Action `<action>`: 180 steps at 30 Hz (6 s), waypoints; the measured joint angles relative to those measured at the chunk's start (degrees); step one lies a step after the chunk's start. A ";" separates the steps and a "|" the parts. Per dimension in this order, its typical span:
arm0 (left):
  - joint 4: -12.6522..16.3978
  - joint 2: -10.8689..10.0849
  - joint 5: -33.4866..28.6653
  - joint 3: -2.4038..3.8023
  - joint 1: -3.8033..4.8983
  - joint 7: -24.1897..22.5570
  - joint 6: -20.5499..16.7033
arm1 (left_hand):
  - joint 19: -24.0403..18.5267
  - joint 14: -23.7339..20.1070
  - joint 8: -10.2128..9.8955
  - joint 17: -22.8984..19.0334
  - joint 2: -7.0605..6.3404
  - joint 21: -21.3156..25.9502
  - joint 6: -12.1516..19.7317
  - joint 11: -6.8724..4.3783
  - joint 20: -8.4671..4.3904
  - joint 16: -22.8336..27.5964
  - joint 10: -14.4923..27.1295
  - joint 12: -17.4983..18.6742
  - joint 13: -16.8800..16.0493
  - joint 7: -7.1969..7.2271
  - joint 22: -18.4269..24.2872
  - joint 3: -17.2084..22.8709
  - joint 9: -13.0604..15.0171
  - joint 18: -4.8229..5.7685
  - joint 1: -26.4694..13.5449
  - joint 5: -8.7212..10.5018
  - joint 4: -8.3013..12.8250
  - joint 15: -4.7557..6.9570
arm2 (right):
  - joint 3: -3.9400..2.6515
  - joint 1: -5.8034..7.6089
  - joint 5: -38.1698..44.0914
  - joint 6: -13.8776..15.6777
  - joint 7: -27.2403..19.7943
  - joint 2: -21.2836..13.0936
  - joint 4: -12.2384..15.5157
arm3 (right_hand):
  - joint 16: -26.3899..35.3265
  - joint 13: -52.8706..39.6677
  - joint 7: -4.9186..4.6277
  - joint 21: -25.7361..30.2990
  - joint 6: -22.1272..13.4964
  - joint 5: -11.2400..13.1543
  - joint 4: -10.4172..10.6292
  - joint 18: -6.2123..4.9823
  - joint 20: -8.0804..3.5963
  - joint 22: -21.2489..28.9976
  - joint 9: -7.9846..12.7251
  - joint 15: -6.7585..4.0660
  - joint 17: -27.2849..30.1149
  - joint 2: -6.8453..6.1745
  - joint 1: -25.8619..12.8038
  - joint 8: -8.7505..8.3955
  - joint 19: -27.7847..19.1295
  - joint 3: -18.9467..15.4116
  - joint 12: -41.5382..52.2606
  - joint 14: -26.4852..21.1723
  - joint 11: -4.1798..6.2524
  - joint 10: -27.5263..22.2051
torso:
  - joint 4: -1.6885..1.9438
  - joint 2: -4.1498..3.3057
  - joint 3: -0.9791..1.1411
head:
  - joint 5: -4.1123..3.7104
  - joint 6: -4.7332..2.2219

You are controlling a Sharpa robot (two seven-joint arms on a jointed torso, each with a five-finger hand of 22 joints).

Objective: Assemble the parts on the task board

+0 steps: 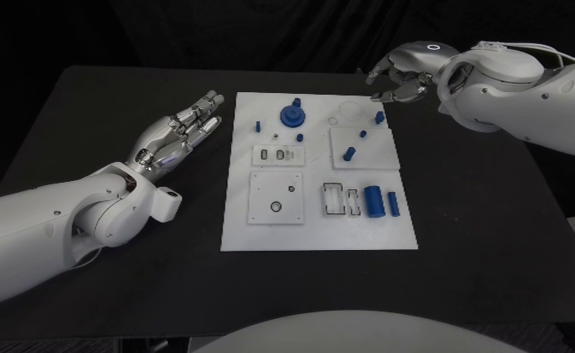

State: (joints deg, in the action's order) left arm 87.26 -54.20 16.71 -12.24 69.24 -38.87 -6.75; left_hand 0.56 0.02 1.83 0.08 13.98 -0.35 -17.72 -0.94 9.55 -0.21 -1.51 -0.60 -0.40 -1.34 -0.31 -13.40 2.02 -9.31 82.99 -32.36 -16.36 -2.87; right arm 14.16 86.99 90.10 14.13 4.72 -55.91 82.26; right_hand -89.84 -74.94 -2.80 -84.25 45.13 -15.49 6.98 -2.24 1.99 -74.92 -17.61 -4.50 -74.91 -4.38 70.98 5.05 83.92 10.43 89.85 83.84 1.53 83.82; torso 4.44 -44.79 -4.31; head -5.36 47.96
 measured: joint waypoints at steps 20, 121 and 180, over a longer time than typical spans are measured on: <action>-0.11 0.29 0.00 0.00 -0.06 0.00 0.04 | 0.00 0.00 0.00 -0.03 0.00 0.00 0.00 0.00 0.00 0.00 0.00 0.00 0.00 0.00 0.01 0.00 0.04 0.00 0.00 0.00 0.00 0.00 | 0.12 -3.36 0.00 0.63 -0.64 -1.79 -2.52 | 0.00 0.01 0.26 0.03 -2.10 0.00 2.14 0.00 -0.04 0.01 0.84 -0.21 0.00 -0.51 -0.51 -1.07 0.03 -0.56 0.00 0.22 0.22 0.22 | 0.23 -0.19 0.04 | -0.43 0.42; -0.49 0.33 0.00 0.00 -0.20 0.00 1.35 | 0.00 -0.20 0.00 0.01 0.00 0.00 0.00 0.35 0.42 0.00 0.07 0.00 0.00 0.00 -0.02 0.32 0.00 0.00 0.00 0.00 0.00 -0.63 | 0.10 -6.29 2.10 -1.69 1.07 3.04 -7.75 | 0.00 0.01 0.00 1.27 3.60 0.00 3.37 0.00 -0.04 0.01 -2.25 -0.21 0.00 -2.04 4.82 3.27 0.03 -0.22 0.00 0.21 0.21 0.21 | 0.14 -0.09 -0.04 | -0.37 1.66; -0.34 0.26 0.00 0.00 -0.27 -0.01 1.79 | -0.01 0.00 0.00 0.01 0.00 0.00 -0.20 0.54 0.40 0.00 -0.14 0.00 0.00 -0.20 0.00 0.48 -0.01 0.00 0.00 0.00 0.17 -0.83 | 0.03 -0.28 3.93 -1.45 5.08 2.68 11.49 | 0.01 0.03 1.53 2.60 9.23 0.05 1.60 -0.01 -0.87 -0.01 -6.44 -1.03 0.00 1.15 6.14 8.25 0.04 0.24 0.00 0.22 1.24 0.01 | -0.05 0.00 -0.12 | 0.40 1.65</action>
State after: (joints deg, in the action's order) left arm 86.92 -53.94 16.71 -12.23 68.97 -38.88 -4.96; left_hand 0.55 0.02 1.83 0.10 13.98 -0.35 -17.93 -0.40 9.95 -0.21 -1.65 -0.61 -0.40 -1.54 -0.31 -12.92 2.01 -9.31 82.99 -32.36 -16.19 -3.69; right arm 14.19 86.71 94.03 12.67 9.80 -53.23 93.75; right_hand -89.83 -74.91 -1.27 -81.65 54.35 -15.45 8.57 -2.25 1.12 -74.93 -24.05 -5.53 -74.91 -3.22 77.12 13.31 83.96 10.67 89.85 84.06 2.77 83.84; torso 4.39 -44.79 -4.42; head -4.96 49.61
